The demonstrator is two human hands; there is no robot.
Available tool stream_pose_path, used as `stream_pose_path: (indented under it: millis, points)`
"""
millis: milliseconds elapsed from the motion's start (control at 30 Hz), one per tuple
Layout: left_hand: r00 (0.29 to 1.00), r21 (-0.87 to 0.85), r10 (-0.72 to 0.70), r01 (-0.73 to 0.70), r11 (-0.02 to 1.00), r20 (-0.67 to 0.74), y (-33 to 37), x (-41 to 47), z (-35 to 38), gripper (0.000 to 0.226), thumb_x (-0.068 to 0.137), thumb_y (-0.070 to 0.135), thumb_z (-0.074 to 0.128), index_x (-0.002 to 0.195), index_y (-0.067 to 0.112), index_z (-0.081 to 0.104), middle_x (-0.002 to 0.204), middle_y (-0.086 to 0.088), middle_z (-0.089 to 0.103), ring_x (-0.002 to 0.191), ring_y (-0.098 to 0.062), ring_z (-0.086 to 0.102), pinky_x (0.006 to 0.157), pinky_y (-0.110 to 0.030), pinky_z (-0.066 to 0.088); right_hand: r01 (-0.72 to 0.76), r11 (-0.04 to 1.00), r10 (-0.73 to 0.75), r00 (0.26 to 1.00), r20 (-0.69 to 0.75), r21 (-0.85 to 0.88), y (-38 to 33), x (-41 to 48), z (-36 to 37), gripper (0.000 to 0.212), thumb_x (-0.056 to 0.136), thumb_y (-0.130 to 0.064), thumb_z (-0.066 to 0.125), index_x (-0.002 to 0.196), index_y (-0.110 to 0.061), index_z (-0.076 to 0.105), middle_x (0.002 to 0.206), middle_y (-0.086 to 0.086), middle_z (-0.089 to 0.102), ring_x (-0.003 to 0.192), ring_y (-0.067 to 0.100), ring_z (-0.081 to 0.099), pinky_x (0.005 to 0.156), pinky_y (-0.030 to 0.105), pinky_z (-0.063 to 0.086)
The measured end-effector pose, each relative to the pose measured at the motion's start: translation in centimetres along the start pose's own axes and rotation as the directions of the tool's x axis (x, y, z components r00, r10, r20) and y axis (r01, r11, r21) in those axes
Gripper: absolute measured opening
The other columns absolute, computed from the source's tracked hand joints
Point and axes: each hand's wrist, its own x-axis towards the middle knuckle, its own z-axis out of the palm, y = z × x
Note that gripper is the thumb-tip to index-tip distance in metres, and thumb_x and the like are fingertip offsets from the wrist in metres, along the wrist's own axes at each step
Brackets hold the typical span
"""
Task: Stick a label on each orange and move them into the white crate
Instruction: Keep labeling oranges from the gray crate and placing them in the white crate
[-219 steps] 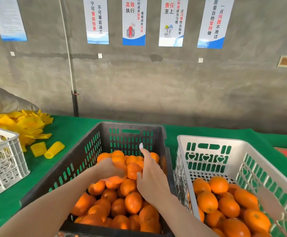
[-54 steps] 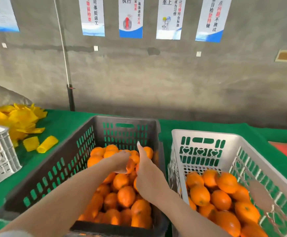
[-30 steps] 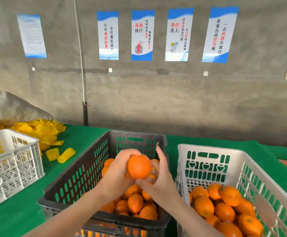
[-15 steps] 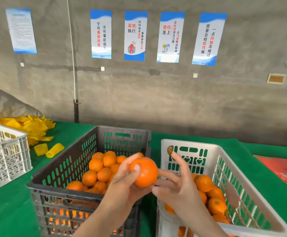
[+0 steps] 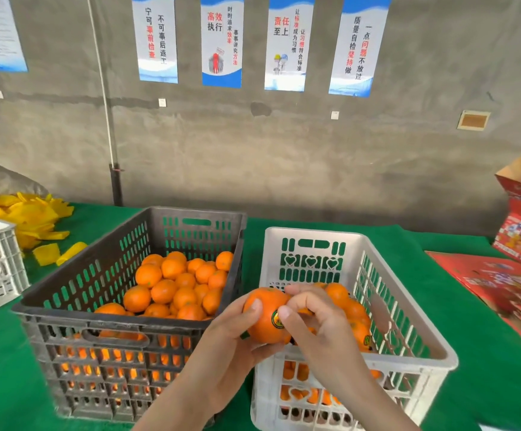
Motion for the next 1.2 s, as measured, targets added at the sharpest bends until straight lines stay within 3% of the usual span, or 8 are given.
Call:
stream_pose_path:
  millis: [167,367,500,600,733,900,1067,1200]
  points:
    - [1.000,0.002,0.016,-0.016,1.000,-0.026,-0.2,0.0,0.4,0.040,0.084,0.029,0.068,0.122,0.015,0.064,0.123,-0.017,0.063,0.108,-0.032,0.064,0.083,-0.037,0.054,0.063,0.990,-0.071,0.996,-0.062,-0.127,0.0,0.0,0.2,0.015,0.087,-0.026,0.061,0.073,-0.025,0.058,0.109,-0.016,0.052,0.110,0.003,0.049,0.093,0.035,0.043]
    - [0.997,0.046,0.066,-0.065,0.997,-0.032,-0.3,0.1,0.6,0.046,0.078,0.031,0.066,0.121,0.014,0.064,0.120,-0.015,0.065,0.109,-0.033,0.064,0.084,-0.038,0.055,0.139,0.936,-0.204,0.963,-0.177,-0.324,0.7,-0.4,0.8,0.018,0.089,-0.032,0.062,0.074,-0.023,0.056,0.102,-0.016,0.052,0.104,0.002,0.049,0.082,0.010,0.034]
    - [0.993,0.069,0.078,-0.072,0.995,-0.084,-0.6,0.2,0.3,0.045,0.079,0.022,0.074,0.121,0.015,0.062,0.118,-0.013,0.066,0.105,-0.031,0.065,0.082,-0.040,0.056,0.164,0.914,-0.268,0.931,-0.248,-0.372,0.8,-0.5,1.3,0.033,0.084,-0.050,0.049,0.074,-0.020,0.058,0.096,-0.009,0.057,0.095,0.008,0.054,0.071,0.019,0.042]
    - [0.992,0.088,0.070,-0.061,0.994,-0.106,-0.7,0.3,0.1,0.047,0.075,0.023,0.072,0.121,0.015,0.062,0.117,-0.012,0.067,0.104,-0.031,0.066,0.085,-0.044,0.056,0.139,0.934,-0.232,0.936,-0.264,-0.329,1.2,-0.7,1.7,0.033,0.084,-0.056,0.049,0.083,-0.024,0.057,0.093,-0.014,0.057,0.090,0.009,0.057,0.068,0.026,0.048]
    - [0.988,0.123,0.046,-0.029,0.992,-0.144,-1.0,0.1,-0.4,0.048,0.072,0.026,0.065,0.119,0.015,0.063,0.115,-0.013,0.068,0.105,-0.035,0.065,0.091,-0.053,0.052,-0.091,0.995,0.086,0.986,-0.144,-0.028,2.1,-0.7,1.1,0.061,0.064,-0.072,0.058,0.116,-0.047,0.036,0.109,-0.026,0.051,0.101,-0.004,0.053,0.078,0.023,0.050]
    - [0.980,0.292,0.029,0.030,0.956,-0.196,-1.7,0.7,-0.2,0.044,0.067,0.027,0.083,0.107,0.016,0.067,0.109,-0.015,0.064,0.094,-0.035,0.067,0.068,-0.038,0.057,0.079,0.997,-0.079,0.996,0.043,0.000,3.8,-2.2,2.5,0.066,0.074,-0.051,0.070,0.131,-0.045,0.036,0.125,-0.035,0.039,0.116,-0.006,0.047,0.082,0.016,0.051]
    - [0.956,0.635,0.255,-0.108,0.765,-0.145,-1.7,6.2,0.5,0.028,0.092,0.043,0.046,0.099,0.024,0.066,0.100,-0.001,0.067,0.100,-0.021,0.063,0.088,-0.040,0.052,-0.009,0.999,0.008,1.000,-0.009,-0.036,5.5,3.2,0.4,0.064,0.066,-0.026,0.080,0.113,-0.048,0.042,0.116,-0.024,0.045,0.108,-0.004,0.047,0.080,0.014,0.048]
    - [0.934,0.954,0.355,-0.080,0.289,-0.029,-3.0,14.4,-0.2,0.030,0.101,0.019,0.040,0.129,0.017,0.048,0.114,-0.002,0.059,0.103,-0.015,0.055,0.087,-0.028,0.042,-0.124,0.980,0.115,0.991,-0.067,-0.155,9.0,11.2,-1.4,0.066,0.069,-0.021,0.081,0.122,-0.034,0.045,0.122,-0.006,0.045,0.111,0.009,0.044,0.083,0.016,0.036]
